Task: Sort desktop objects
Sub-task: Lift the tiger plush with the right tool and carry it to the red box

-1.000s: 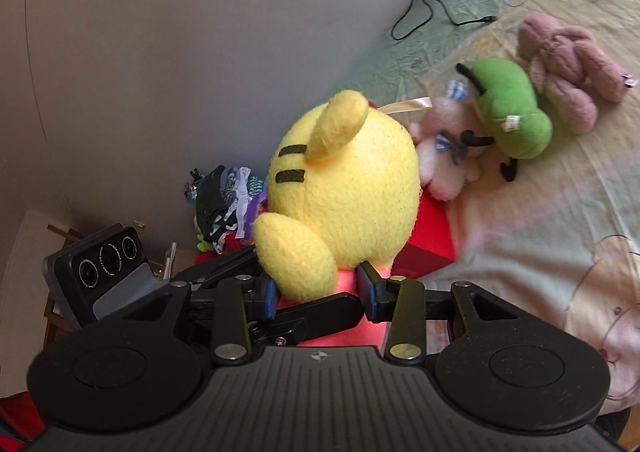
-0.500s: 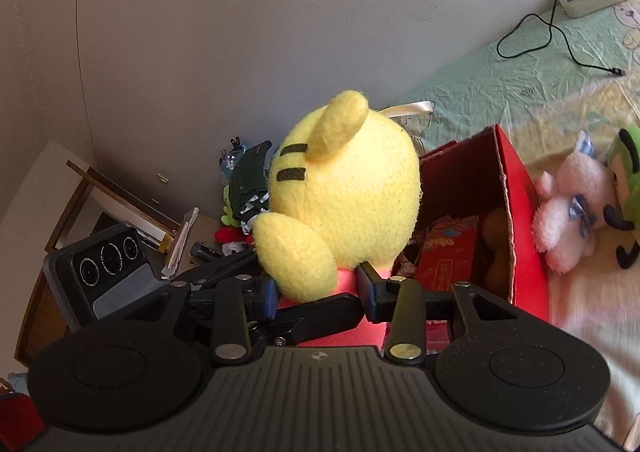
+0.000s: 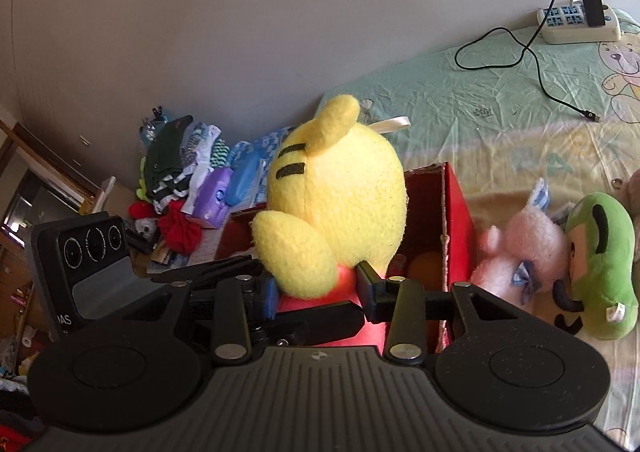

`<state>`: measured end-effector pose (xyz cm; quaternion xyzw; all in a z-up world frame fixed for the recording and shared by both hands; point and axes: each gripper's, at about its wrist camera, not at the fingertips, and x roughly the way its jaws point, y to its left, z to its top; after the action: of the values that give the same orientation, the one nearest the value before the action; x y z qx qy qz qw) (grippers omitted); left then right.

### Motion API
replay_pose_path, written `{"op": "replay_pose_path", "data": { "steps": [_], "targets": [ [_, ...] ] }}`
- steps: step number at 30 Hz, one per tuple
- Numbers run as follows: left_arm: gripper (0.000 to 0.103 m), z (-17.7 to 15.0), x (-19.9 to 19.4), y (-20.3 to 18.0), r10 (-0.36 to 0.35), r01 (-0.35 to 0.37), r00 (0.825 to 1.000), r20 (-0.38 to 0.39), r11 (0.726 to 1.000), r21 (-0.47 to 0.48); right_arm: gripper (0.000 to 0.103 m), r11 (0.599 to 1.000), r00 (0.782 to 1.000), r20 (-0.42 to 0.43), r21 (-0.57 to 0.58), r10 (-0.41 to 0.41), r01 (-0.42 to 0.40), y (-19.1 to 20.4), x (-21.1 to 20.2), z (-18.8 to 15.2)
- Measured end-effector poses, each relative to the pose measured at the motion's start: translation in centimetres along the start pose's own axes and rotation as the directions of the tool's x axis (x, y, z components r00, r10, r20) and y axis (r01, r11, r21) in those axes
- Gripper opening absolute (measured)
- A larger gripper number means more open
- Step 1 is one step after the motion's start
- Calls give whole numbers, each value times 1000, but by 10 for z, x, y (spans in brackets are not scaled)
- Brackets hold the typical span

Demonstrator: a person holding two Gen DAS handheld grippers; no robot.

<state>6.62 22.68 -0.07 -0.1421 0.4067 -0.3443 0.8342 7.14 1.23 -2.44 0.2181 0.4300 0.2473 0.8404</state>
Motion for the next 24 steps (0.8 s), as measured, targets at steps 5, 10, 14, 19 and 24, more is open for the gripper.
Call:
{"op": "replay_pose_path", "data": {
  "steps": [5,10,14,19,24],
  "targets": [
    [86,-4,18,15,-29,28,1000,-9,998,-49,42,996,997,-31,-47,-73,72,1,9,3],
    [87,-5,33,24,-37,34,998,-48,997,-65,42,991,989,-63,-47,-131,129,-3,19,3],
    [88,-9,44,32,-26,20,996,-87,998,-67,41,983,980,-91,-54,-179,175,-3,31,0],
    [87,-13,54,34,5,-13,991,-130,998,-61,41,973,966,-120,-61,-230,224,-3,43,-4],
    [88,-14,60,31,44,-52,984,-171,998,-39,41,963,955,-129,-58,-267,262,-4,48,-7]
  ]
}}
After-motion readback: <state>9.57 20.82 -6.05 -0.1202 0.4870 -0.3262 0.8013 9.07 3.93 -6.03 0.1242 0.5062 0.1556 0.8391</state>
